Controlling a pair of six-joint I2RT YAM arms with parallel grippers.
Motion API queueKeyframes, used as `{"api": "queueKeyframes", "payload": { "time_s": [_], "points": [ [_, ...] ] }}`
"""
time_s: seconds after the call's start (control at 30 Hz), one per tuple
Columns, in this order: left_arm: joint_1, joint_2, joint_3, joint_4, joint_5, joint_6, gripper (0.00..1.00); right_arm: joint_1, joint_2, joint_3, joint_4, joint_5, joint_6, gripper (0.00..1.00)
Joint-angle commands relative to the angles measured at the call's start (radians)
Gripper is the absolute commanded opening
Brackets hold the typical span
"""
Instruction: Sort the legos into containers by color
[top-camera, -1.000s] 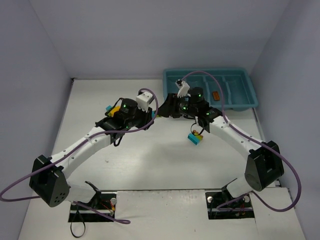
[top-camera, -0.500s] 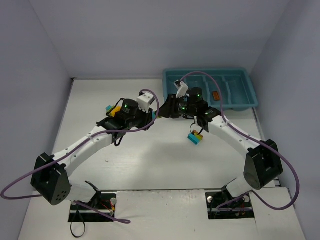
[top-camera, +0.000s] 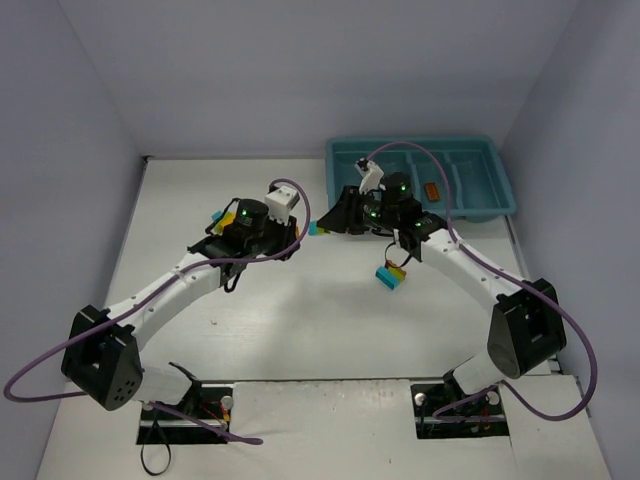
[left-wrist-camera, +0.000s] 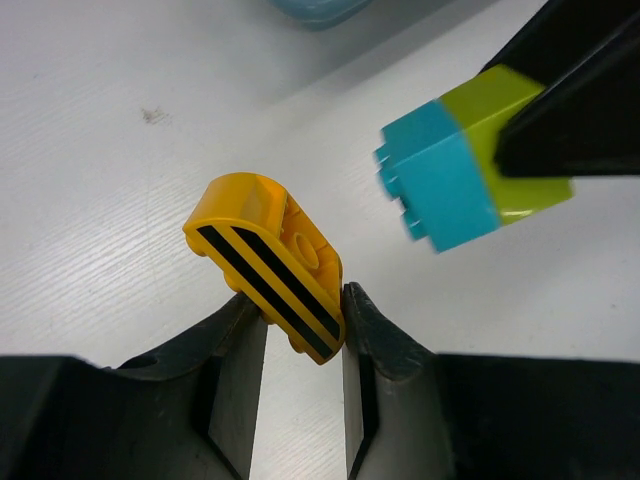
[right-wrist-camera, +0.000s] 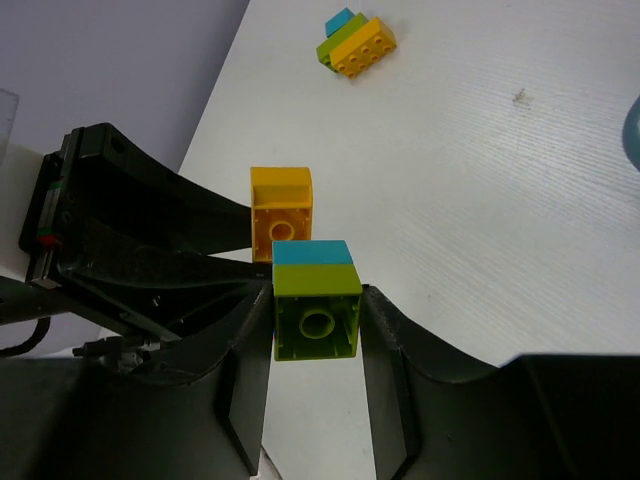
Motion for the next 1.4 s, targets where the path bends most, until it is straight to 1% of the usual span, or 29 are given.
{"api": "queueKeyframes", "payload": {
  "time_s": [0.0, 0.2, 0.43, 0.57, 0.7, 0.83, 0.87, 0.93, 0.97, 1.03, 1.07, 1.1, 1.13, 1.17, 1.23, 1.27, 1.37],
  "points": [
    [0.013, -0.019, 0.009, 0.056, -0.012, -0.014, 0.00, -0.016, -0.012, 0.046, 0.040, -0.025, -0.019, 0.00],
    [0.013, -0.008, 0.004, 0.067, -0.007, -0.017, 0.00, -0.021, -0.012, 0.046, 0.035, -0.025, -0.030, 0.00],
    [0.033, -0.010, -0.003, 0.081, 0.011, -0.024, 0.00, -0.067, -0.024, 0.032, -0.009, 0.007, -0.082, 0.00],
    [0.047, -0.002, 0.020, 0.088, 0.046, -0.024, 0.00, -0.102, -0.050, 0.021, -0.043, 0.051, -0.123, 0.00],
    [0.049, 0.061, 0.101, 0.095, 0.123, -0.006, 0.00, -0.162, -0.088, -0.003, -0.104, 0.162, -0.145, 0.00],
    [0.047, 0.191, 0.269, 0.076, 0.203, 0.029, 0.00, -0.234, -0.153, -0.051, -0.135, 0.223, -0.139, 0.00],
    [0.047, 0.255, 0.356, 0.072, 0.215, 0.034, 0.00, -0.243, -0.165, -0.061, -0.144, 0.238, -0.137, 0.00],
    [0.044, 0.322, 0.444, 0.068, 0.252, 0.036, 0.00, -0.260, -0.194, -0.072, -0.170, 0.284, -0.137, 0.00],
    [0.042, 0.390, 0.534, 0.070, 0.260, 0.033, 0.00, -0.266, -0.203, -0.081, -0.176, 0.294, -0.134, 0.00],
    [0.038, 0.461, 0.622, 0.079, 0.278, 0.007, 0.00, -0.278, -0.228, -0.089, -0.196, 0.317, -0.120, 0.00],
    [0.035, 0.534, 0.714, 0.082, 0.289, -0.006, 0.00, -0.287, -0.236, -0.100, -0.204, 0.321, -0.110, 0.00],
    [0.027, 0.608, 0.763, 0.084, 0.310, -0.029, 0.00, -0.291, -0.249, -0.103, -0.208, 0.335, -0.104, 0.00],
    [0.019, 0.647, 0.811, 0.082, 0.316, -0.038, 0.00, -0.291, -0.256, -0.104, -0.208, 0.341, -0.097, 0.00],
    [0.012, 0.679, 0.904, 0.073, 0.318, -0.046, 0.00, -0.294, -0.262, -0.110, -0.222, 0.347, -0.096, 0.00],
    [-0.014, 0.775, 0.995, 0.064, 0.329, -0.061, 0.00, -0.297, -0.276, -0.114, -0.251, 0.372, -0.090, 0.00],
    [-0.023, 0.802, 1.073, 0.056, 0.327, -0.072, 0.01, -0.297, -0.288, -0.121, -0.267, 0.380, -0.081, 0.00],
    [-0.057, 0.888, 1.159, 0.059, 0.321, -0.079, 0.01, -0.301, -0.317, -0.140, -0.294, 0.407, -0.056, 0.00]
  ]
}}
